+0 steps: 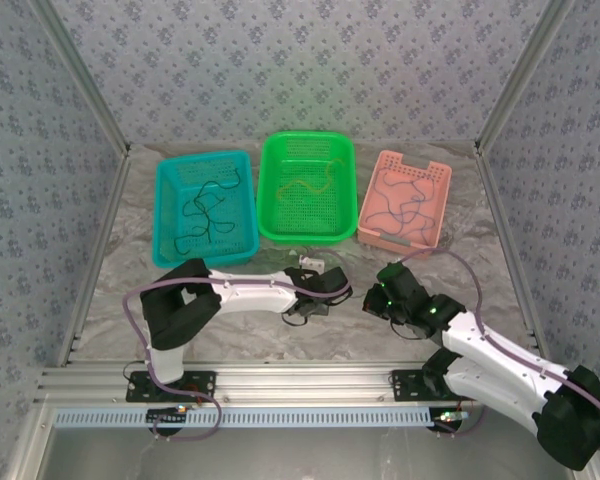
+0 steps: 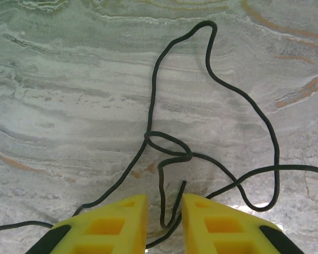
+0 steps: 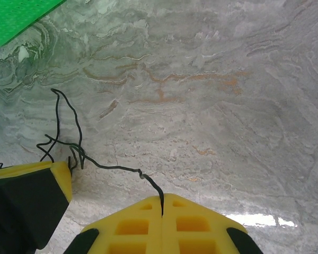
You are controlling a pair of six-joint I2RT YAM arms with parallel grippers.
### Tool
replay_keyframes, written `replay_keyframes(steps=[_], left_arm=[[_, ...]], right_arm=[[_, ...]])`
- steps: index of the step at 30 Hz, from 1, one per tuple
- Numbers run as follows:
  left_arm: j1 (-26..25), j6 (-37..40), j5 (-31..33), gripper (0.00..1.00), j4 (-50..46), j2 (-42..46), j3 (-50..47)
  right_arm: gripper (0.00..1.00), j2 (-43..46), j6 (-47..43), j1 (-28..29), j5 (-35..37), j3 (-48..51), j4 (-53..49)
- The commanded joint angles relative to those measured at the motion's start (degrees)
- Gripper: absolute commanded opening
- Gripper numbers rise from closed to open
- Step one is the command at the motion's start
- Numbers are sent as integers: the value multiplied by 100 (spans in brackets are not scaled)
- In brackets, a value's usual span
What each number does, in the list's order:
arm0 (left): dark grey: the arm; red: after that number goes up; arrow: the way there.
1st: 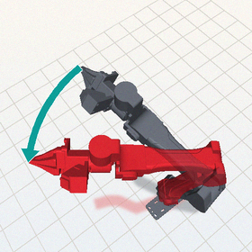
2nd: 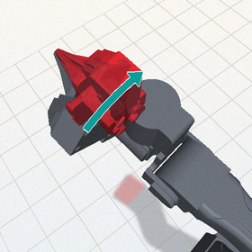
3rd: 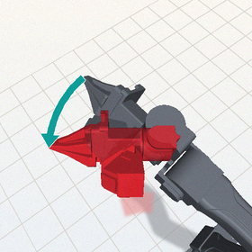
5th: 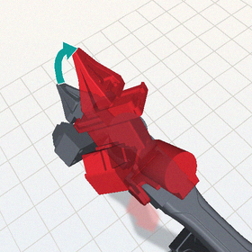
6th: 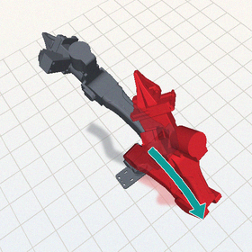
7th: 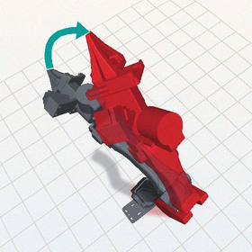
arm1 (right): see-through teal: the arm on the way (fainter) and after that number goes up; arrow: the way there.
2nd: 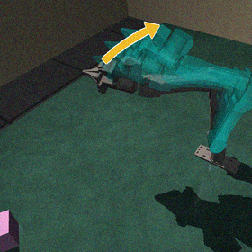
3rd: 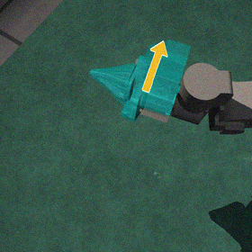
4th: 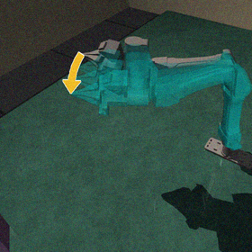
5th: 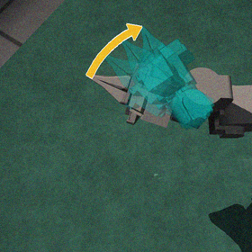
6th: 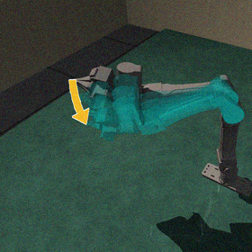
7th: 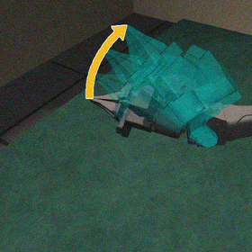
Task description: Untangle the cables
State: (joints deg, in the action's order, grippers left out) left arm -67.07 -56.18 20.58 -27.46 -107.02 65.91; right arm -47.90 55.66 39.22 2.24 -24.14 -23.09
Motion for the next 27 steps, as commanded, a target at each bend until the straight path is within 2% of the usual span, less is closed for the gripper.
replay_keyframes(steps=[1, 4, 11, 18, 23, 27], left_arm=[[60, -17, 27, 22, 87, -173, 95], [102, -2, 35, 20, 181, -205, 84], [141, 28, 98, 0, 220, 12, 0], [150, 40, 195, 0, 252, 1122, -465], [337, 441, -453, 0, 133, 2209, -574], [763, 698, -1099, 0, -216, 3134, -668]], right_arm=[[0, 67, 28, -33, -12, 70, -82], [0, 47, 25, -35, -29, 94, -51], [0, 52, 30, -45, 4, 98, -70], [0, 56, -63, -216, -19, 120, -97], [0, 56, -265, -552, -120, 32, -173], [0, 90, -457, -910, -156, -136, -349]])
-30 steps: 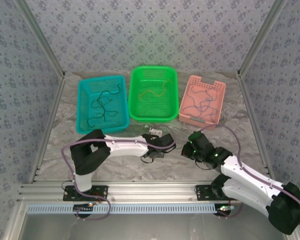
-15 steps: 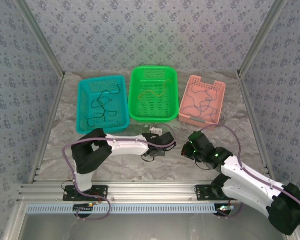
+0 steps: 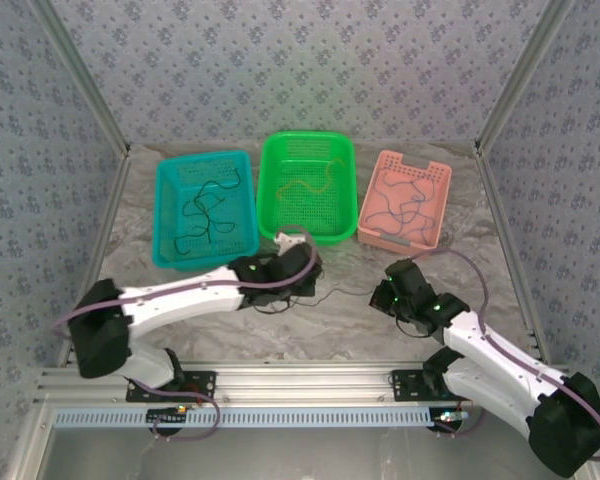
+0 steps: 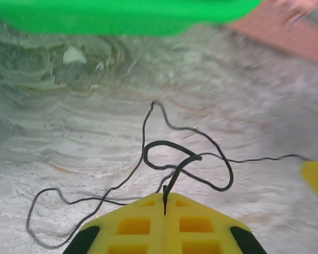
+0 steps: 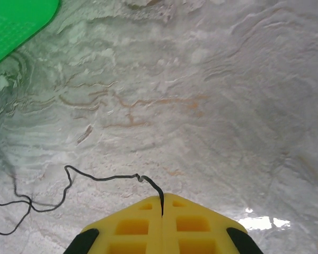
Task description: Untangle the cables
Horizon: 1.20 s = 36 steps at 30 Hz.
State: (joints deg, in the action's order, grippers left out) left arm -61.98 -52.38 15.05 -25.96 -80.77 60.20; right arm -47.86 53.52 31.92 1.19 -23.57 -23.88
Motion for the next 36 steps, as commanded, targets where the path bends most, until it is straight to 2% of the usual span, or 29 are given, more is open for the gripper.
replay_keyframes(steps=[1, 8, 12, 16, 19, 25, 30, 36], left_arm=[[402, 324, -691, 0, -450, 727, -134], [1998, 18, -1838, 0, -923, 2827, -608], [3008, 30, -1943, 0, -1760, 3628, -339], [4095, 32, -2054, 0, -1924, 3881, -12], [5043, -17, -2499, 0, -1622, 3605, 281], [6771, 117, -3202, 0, -1427, 2021, 1431], [7477, 253, -3126, 0, -1584, 1077, 2450], [7832, 303, -2966, 0, -1632, 654, 3084]], right_arm=[[0, 105, -287, -275, -60, -229, -330], [0, 297, -674, -1184, -212, -464, -680], [0, 455, -812, -1740, -215, -567, -862], [0, 633, -834, -2064, -340, -504, -856], [0, 729, -817, -2065, -469, -409, -901], [0, 1224, -731, -2020, -721, -284, -1321], [0, 1625, -754, -1997, -801, -353, -1726], [0, 1696, -810, -1976, -1195, -229, -1586]])
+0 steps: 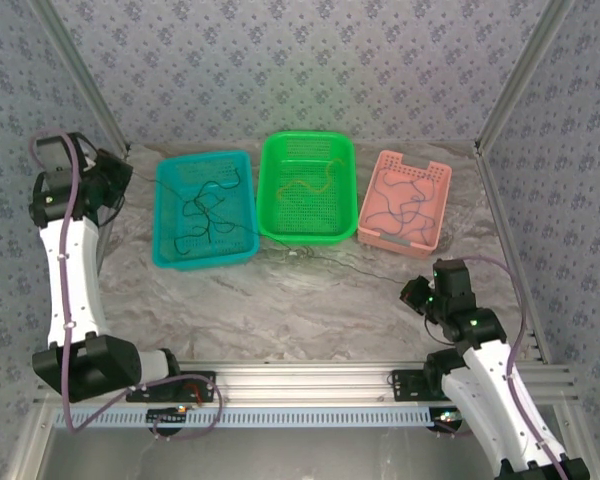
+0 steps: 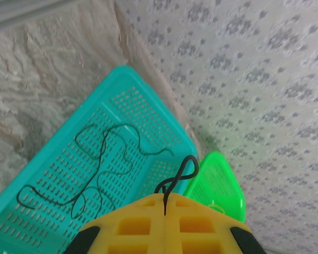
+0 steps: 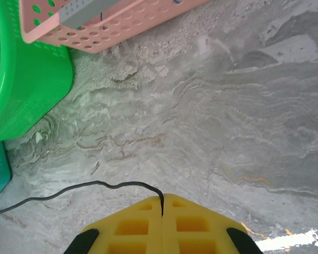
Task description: Untangle the cables
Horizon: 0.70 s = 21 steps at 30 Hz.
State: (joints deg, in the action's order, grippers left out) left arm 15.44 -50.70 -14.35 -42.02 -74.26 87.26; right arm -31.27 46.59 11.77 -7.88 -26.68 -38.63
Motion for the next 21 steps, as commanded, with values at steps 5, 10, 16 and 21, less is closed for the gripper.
replay_keyframes(steps=[5, 10, 16, 21], left_arm=[[97, 388, 220, 0, -12, -248, 680], [99, 618, 745, 0, 278, -317, 586], [103, 821, 1372, 0, 278, -316, 588], [95, 1038, 1986, 0, 26, -376, 695]], right_arm=[[0, 25, -289, 140, -480, 127, -143], [0, 50, -285, 171, -772, 175, -149], [0, 117, -321, 193, -793, 224, -291], [0, 164, -334, 202, -839, 317, -272]])
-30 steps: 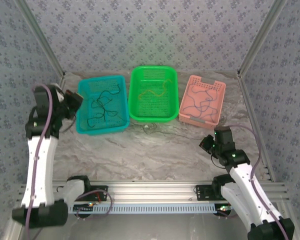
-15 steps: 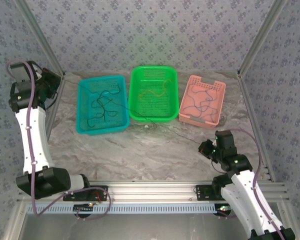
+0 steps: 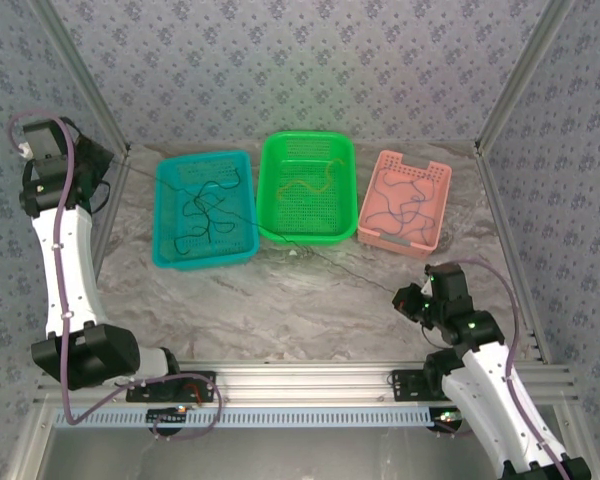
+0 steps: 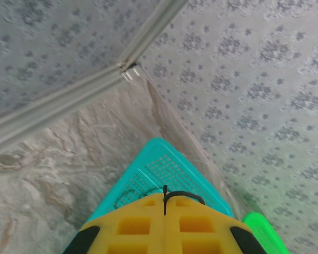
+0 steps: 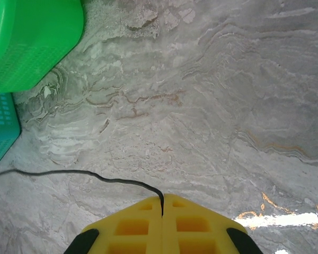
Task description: Untangle the cables
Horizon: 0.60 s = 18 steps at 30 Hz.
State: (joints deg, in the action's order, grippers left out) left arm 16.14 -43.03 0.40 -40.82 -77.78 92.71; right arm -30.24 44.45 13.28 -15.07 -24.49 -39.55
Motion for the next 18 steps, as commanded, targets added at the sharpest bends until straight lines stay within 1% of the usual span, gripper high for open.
replay_keyframes(steps=[1, 2, 3, 5, 6, 9, 11, 12, 13, 15, 18], left_arm=[[-9, 309, 478, 0, -76, -56, 149], [-64, 370, 456, 0, -56, -98, 167], [-158, 463, 446, 0, -55, -159, 207], [-416, 692, 451, 0, -17, -304, 306], [-556, 812, 443, 0, 39, -383, 349], [-840, 949, 276, 0, 135, -655, 528], [-927, 994, 82, 0, 129, -892, 734], [-974, 1016, -2, 0, 142, -1010, 846], [-998, 1025, -90, 0, 162, -1118, 929], [-1025, 995, -245, 0, 430, -1266, 984], [-1068, 997, -380, 0, 646, -1475, 1125]], right_arm=[[0, 61, -161, 105, -131, 50, -153], [0, 67, -206, 206, -121, -21, -101], [0, 62, -278, 433, -152, -144, 47], [0, -70, -378, 1141, -1, -451, 328], [0, -264, -450, 1647, 257, -687, 449], [0, -1228, -721, 3109, 1034, -1484, 773], [0, -2085, -790, 3828, 1305, -2061, 1018], [0, -2541, -1004, 4115, 1389, -2412, 1146], [0, -2970, -1086, 4373, 1473, -2784, 1235], [0, -3699, -1235, 4641, 1508, -3532, 1346], [0, -4733, -1442, 4772, 1357, -4761, 1439]])
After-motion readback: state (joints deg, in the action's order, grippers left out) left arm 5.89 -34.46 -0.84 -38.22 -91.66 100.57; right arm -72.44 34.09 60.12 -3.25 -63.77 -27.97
